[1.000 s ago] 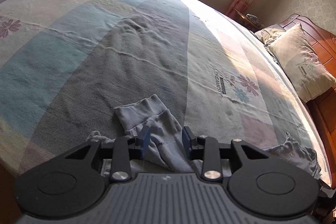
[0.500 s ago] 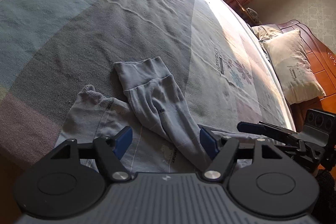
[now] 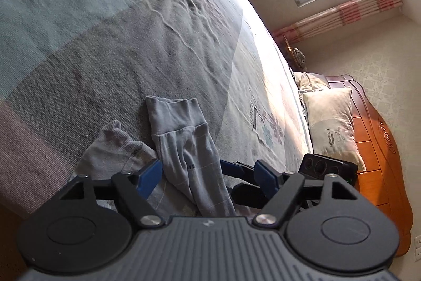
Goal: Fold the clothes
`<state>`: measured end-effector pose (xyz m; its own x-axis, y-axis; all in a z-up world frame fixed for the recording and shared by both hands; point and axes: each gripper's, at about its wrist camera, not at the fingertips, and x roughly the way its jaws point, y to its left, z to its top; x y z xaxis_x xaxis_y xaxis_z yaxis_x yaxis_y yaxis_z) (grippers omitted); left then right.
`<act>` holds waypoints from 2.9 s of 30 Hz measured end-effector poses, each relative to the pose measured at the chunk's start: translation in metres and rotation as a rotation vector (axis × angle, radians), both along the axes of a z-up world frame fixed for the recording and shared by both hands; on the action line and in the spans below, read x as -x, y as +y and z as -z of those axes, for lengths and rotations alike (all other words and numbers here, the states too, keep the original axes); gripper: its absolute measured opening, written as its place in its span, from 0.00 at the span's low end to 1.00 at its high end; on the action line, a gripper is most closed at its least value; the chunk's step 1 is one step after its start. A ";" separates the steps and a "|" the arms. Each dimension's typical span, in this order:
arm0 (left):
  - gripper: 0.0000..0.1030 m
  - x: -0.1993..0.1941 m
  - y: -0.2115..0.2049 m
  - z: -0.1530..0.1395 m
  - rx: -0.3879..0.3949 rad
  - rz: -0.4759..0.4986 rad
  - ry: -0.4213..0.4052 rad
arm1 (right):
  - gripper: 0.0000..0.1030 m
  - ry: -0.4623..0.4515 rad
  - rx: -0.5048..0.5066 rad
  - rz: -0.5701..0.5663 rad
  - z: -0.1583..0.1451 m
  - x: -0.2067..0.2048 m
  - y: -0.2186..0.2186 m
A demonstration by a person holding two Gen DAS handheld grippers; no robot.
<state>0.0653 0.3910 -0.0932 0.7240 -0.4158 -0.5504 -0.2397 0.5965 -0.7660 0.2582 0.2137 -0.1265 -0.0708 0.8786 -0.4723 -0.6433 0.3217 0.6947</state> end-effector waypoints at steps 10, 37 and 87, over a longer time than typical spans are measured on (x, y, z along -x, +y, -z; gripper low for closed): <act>0.75 0.002 0.006 0.024 0.034 0.006 0.066 | 1.00 -0.254 0.087 -0.238 -0.037 0.088 0.047; 0.79 0.015 0.010 0.021 -0.028 0.050 0.072 | 1.00 -0.462 0.203 -0.310 -0.030 0.167 0.066; 0.09 0.051 0.015 0.054 -0.090 -0.086 -0.027 | 0.11 -0.719 0.378 -0.157 -0.057 0.079 0.001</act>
